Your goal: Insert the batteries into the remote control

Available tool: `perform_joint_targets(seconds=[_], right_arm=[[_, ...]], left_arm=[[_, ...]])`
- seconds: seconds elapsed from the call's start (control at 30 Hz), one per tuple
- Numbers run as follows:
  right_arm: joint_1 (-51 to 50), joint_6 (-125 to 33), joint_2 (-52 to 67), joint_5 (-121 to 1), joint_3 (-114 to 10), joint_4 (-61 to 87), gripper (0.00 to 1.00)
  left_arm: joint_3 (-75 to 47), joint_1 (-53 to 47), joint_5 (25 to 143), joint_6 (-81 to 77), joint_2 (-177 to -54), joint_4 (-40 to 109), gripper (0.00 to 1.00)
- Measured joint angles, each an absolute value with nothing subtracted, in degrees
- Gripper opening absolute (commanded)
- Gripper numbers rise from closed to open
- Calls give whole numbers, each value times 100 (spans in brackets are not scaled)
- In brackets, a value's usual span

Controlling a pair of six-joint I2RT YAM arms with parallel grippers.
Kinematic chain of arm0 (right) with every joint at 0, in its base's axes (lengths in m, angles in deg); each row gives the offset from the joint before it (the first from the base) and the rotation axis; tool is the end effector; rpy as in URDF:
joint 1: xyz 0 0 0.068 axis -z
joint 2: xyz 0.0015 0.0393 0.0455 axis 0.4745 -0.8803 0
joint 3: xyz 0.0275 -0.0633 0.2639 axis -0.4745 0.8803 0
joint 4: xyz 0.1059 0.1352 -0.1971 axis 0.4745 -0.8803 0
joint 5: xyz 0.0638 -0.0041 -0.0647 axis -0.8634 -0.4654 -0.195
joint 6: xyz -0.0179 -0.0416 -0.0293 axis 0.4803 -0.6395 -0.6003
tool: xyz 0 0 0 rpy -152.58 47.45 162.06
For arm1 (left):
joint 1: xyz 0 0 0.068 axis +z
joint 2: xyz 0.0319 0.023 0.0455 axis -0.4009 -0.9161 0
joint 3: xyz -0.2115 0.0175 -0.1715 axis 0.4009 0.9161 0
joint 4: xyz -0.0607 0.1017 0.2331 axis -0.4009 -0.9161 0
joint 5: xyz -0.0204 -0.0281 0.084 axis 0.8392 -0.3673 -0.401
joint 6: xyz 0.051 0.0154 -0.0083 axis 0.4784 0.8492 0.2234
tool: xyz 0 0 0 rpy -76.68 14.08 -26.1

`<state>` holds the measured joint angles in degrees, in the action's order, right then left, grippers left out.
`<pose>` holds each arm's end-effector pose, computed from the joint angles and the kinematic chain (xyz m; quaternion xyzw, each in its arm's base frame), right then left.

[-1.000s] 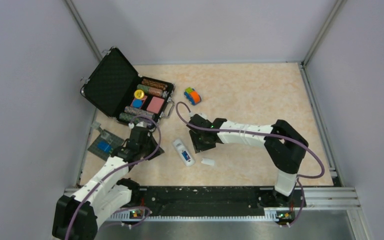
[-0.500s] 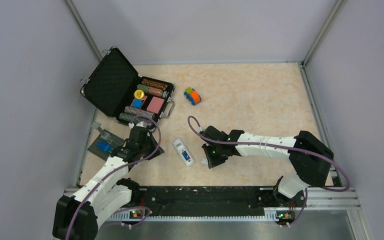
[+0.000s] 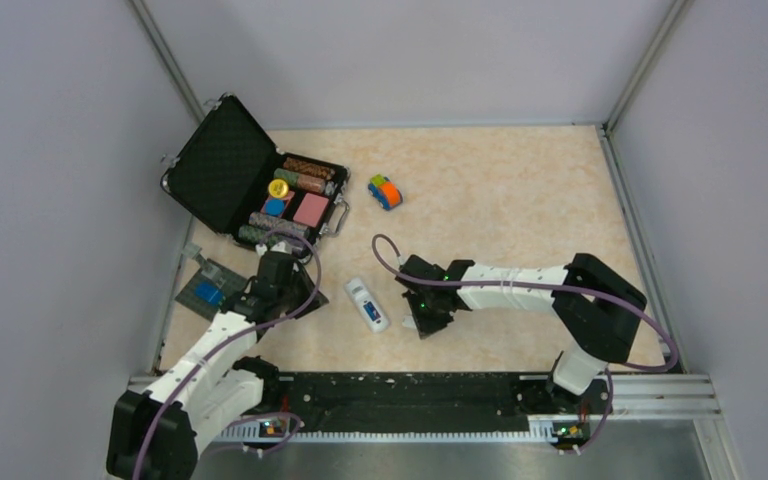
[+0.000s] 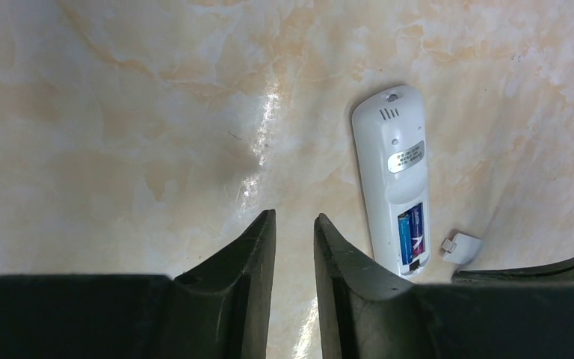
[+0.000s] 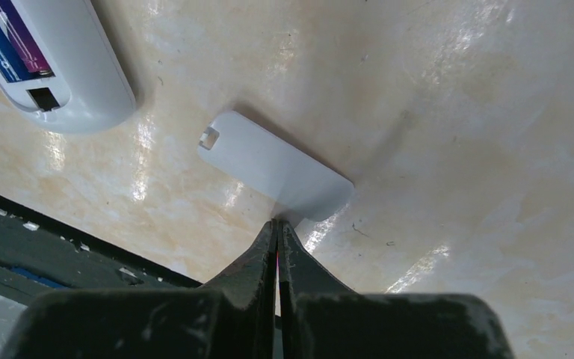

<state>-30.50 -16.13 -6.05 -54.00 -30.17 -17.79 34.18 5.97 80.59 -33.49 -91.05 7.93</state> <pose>0.1540 0.2566 0.1565 -0.1907 0.9696 0.1233 0.0914 0.1585 -0.0535 0.1766 -0.1958 0.9212 -0.2029 0.2682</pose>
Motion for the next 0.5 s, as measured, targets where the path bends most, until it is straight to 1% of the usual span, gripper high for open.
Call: perform_joint_targets(seconds=[0.27, 0.5], right_arm=[[-2838, -1423, -657, -4969, -3133, -1880, 0], [-2650, -1552, -1125, -4707, -3684, -1731, 0]], left_arm=[[3387, 677, 8057, -3319, -9179, 802, 31], [3363, 737, 8079, -3275, -9330, 841, 32]])
